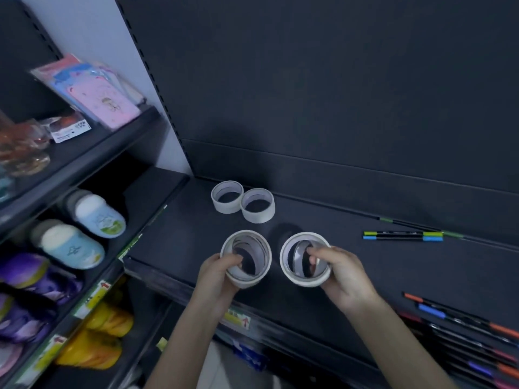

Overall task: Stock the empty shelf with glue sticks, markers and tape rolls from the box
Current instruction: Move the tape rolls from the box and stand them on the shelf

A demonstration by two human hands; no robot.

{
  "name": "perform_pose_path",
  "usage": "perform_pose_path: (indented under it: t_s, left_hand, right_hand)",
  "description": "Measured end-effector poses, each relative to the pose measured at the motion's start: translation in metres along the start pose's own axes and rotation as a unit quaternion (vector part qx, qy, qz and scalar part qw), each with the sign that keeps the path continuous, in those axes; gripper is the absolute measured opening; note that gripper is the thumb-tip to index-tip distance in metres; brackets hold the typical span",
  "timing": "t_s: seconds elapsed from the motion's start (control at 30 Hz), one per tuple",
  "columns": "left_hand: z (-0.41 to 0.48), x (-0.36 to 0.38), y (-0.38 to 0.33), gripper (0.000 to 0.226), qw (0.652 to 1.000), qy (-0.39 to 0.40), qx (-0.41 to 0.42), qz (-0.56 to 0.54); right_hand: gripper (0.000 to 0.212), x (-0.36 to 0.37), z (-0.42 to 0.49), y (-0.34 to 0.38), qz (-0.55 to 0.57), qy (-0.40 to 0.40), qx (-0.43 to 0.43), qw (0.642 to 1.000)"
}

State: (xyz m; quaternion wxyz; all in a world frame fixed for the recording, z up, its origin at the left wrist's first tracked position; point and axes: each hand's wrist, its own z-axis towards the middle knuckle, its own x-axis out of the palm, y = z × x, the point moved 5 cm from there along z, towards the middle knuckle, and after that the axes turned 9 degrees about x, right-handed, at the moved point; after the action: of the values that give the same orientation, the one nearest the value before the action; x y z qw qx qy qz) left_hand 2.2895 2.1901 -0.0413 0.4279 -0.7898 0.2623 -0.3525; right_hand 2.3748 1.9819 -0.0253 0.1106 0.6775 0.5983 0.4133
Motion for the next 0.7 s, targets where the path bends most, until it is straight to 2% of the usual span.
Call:
perform_pose_path:
  t_s: [0.07, 0.13, 0.2, 0.23, 0.3, 0.37, 0.5, 0.7]
  left_hand:
    - [0.015, -0.009, -0.003, 0.034, 1.000, -0.005, -0.022, 0.006]
    - [0.030, -0.012, -0.010, 0.036, 0.999, 0.010, -0.046, 0.010]
    - [0.045, -0.012, -0.017, 0.010, 0.996, 0.031, -0.074, 0.026]
    - [0.053, -0.011, -0.021, 0.009, 0.994, 0.048, -0.094, 0.034]
    - [0.066, -0.011, -0.031, 0.023, 0.988, 0.072, -0.122, 0.062]
    - [0.085, -0.017, -0.041, 0.020, 0.985, 0.073, -0.119, 0.104]
    - [0.120, -0.034, -0.062, 0.015, 0.976, 0.065, -0.054, 0.200]
    - [0.141, -0.048, -0.072, 0.007, 0.944, 0.116, -0.006, 0.309]
  right_hand:
    - [0.008, 0.010, 0.014, -0.006, 0.035, -0.001, 0.039, 0.999]
    - [0.010, 0.021, 0.026, -0.012, 0.071, 0.002, 0.078, 0.994]
    - [0.016, 0.034, 0.036, -0.015, 0.097, 0.013, 0.102, 0.990]
    - [0.016, 0.040, 0.041, -0.017, 0.108, 0.014, 0.108, 0.988]
    - [0.013, 0.050, 0.050, -0.020, 0.121, 0.000, 0.107, 0.987]
    - [0.013, 0.059, 0.058, -0.020, 0.119, -0.019, 0.083, 0.989]
    - [0.015, 0.069, 0.065, -0.019, -0.012, -0.091, 0.001, 0.996]
    - [0.033, 0.074, 0.066, -0.021, -0.181, -0.181, -0.082, 0.963]
